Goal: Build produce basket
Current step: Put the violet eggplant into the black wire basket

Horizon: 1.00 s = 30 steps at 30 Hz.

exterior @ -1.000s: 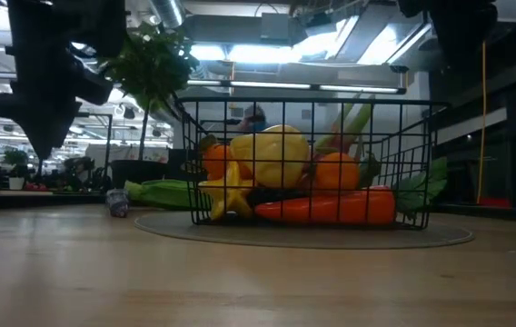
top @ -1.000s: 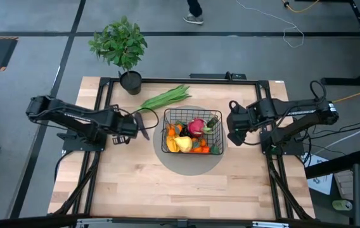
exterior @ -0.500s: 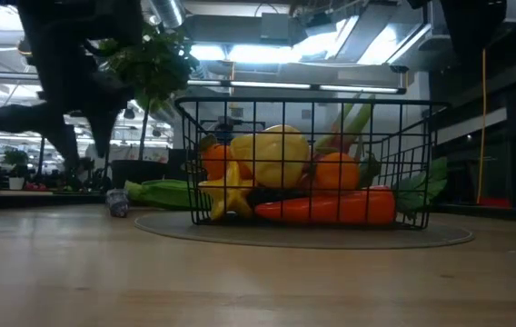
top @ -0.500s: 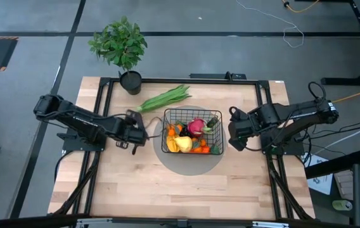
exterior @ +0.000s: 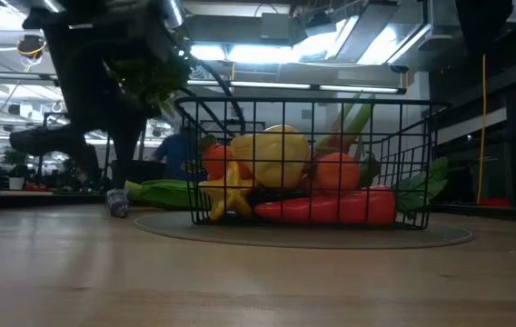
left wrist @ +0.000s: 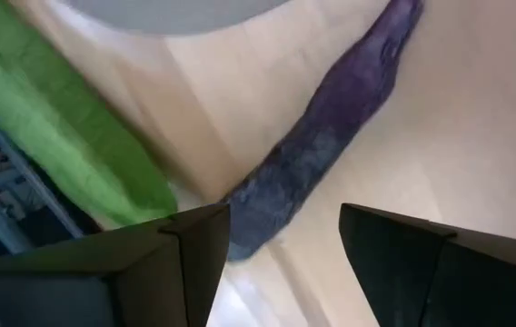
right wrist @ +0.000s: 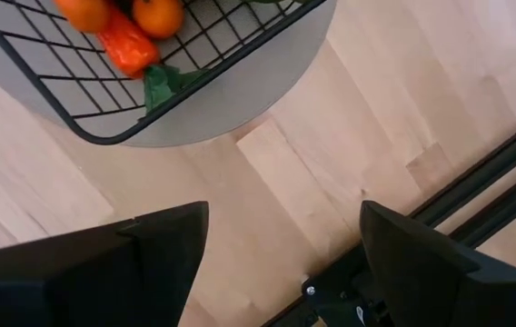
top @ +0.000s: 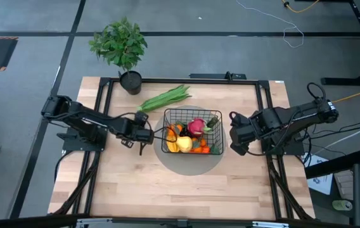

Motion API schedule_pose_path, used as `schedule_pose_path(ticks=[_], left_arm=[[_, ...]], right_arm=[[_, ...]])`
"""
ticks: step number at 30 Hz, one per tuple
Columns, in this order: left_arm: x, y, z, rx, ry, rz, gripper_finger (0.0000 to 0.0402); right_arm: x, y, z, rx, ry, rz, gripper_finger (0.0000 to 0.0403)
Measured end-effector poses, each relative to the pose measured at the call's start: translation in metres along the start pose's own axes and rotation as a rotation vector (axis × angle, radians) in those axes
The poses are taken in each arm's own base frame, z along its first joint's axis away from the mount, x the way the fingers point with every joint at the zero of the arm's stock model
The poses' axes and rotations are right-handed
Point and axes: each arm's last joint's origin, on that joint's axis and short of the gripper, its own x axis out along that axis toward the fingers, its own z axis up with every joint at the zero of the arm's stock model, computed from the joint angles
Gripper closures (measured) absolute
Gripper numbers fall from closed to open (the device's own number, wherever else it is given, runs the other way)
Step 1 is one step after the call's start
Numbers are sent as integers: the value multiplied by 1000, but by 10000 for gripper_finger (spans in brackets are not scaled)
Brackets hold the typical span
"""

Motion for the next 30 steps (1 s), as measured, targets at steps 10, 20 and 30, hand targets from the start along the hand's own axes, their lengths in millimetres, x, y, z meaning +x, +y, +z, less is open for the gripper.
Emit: schedule_pose_path(ticks=[10,20,30], left_arm=[[19,-1,5,-23,17,-98,204],[25,2,6,-43,15,-106,204],[25,3,7,91,1,-102,204]], right_arm=[[-1,4,-2,-12,-16,22,128],[-1,4,-1,-10,-20,26,128],[-1,4,-1,-10,-20,26,128]])
